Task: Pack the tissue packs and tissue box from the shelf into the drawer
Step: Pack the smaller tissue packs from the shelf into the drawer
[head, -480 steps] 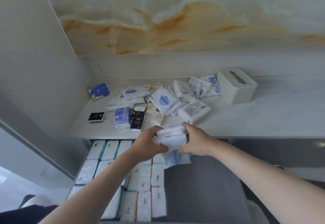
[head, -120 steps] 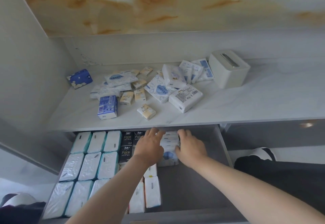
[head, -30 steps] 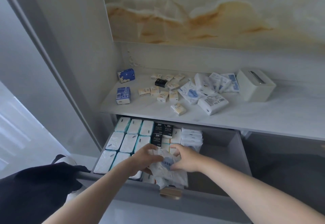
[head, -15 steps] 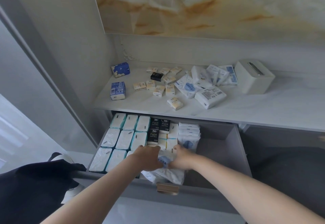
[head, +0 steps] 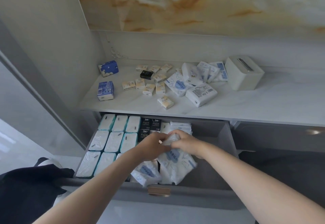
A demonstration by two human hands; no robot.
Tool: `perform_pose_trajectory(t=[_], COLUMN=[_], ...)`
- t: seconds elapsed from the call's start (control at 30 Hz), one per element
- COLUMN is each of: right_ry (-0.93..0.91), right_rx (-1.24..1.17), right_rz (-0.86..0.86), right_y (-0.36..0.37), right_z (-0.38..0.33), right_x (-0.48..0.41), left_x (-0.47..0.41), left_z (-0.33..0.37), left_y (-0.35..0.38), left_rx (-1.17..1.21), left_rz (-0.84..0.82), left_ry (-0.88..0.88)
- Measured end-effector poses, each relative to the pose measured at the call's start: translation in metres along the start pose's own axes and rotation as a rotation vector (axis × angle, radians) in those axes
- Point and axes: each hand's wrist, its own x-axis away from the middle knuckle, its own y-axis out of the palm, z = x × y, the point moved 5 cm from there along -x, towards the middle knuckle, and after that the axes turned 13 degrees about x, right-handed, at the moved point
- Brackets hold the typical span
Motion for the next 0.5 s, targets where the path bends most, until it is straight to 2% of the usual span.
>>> perform_pose_trajectory(t=[0.07, 0.1, 0.2, 0.27, 0.4, 0.5], right_ry=[-0.028, -0.028, 0.025, 0.049, 0.036, 0.003], right_rx=[0.099, 0.148, 0.277, 0.343, 0.663, 0.73], right_rz=[0.019, 0.029, 0.13, 0.16, 0.183, 0.227], right_y=[-0.02, -0.028, -0.047, -0.049, -0.036, -0.021], right_z=[0.003, 0.006, 0.029, 0.042, 0.056, 0.057], right_x=[0.005, 0.007, 0.01, 0.013, 0.005, -0.008], left_x=[-0.002, -0.004, -0.006, -0.002, 0.003, 0.003], left_z=[0.009, 0.008, -0.01, -0.019, -0.03, -0.036], left_y=[0.0, -0.001, -0.011, -0.017, -0.011, -0.01], left_rx=[-0.166, -0.321, -0.841, -1.032, -1.143, -1.205], left_rz=[0.014, -0.01, -0.158, -0.207, -0.28, -0.26], left_ry=[0.041, 0.018, -0.245, -0.378, -0.472, -0.453])
